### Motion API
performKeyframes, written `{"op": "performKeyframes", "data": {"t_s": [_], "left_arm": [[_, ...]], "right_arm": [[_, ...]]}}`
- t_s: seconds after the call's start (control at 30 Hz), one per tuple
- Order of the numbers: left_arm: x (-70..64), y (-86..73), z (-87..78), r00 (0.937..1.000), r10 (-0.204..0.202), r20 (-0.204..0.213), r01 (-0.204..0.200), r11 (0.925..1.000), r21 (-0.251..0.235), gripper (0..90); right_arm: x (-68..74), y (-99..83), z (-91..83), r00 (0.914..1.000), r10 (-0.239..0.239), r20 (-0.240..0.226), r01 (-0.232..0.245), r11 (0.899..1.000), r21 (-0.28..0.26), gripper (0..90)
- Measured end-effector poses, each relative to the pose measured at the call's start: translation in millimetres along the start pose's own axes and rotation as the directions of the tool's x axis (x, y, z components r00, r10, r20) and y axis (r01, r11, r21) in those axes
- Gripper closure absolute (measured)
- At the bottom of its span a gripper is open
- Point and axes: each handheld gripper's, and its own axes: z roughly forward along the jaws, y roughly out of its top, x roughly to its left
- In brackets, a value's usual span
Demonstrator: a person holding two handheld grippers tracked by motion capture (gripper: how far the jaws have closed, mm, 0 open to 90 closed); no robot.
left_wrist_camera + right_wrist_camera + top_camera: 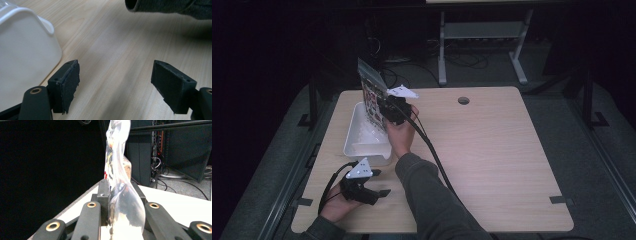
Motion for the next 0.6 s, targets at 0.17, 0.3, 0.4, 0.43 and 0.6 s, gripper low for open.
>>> {"op": "performKeyframes", "data": {"t_s": [0.17, 0.3, 0.4, 0.43, 0.6], "left_arm": [[0.1, -0.7, -0.8, 1.0, -0.003, -0.001, 0.003, 1.0, 0.002, 22.1], [1.1, -1.1, -1.2, 1.0, -0.008, 0.001, 0.008, 1.0, -0.003, 21.8], [1.2, -1.0, -1.0, 1.0, -0.008, 0.004, 0.008, 1.0, -0.003, 21.8], [1.3, -1.0, -0.9, 1.0, -0.008, 0.005, 0.008, 1.0, -0.003, 21.8], [1.7, -1.2, -0.4, 1.0, -0.008, 0.005, 0.008, 1.0, 0.004, 21.8]], "right_arm": [[3.7, -4.1, 2.4, 0.9998, -0.016, -0.01, 0.017, 1.0, 0.016, 73.2], [1.2, -0.2, -0.1, 0.9977, -0.053, -0.041, 0.055, 0.997, 0.05, 63.9], [-3.8, 4.7, -1.9, 0.9956, -0.076, -0.054, 0.081, 0.992, 0.093, 61.0], [-5.6, 6.2, -1.8, 0.9951, -0.075, -0.065, 0.082, 0.991, 0.111, 59.9], [-9.8, 7.8, -2.8, 0.9913, -0.11, -0.072, 0.121, 0.98, 0.16, 63.9]]}}
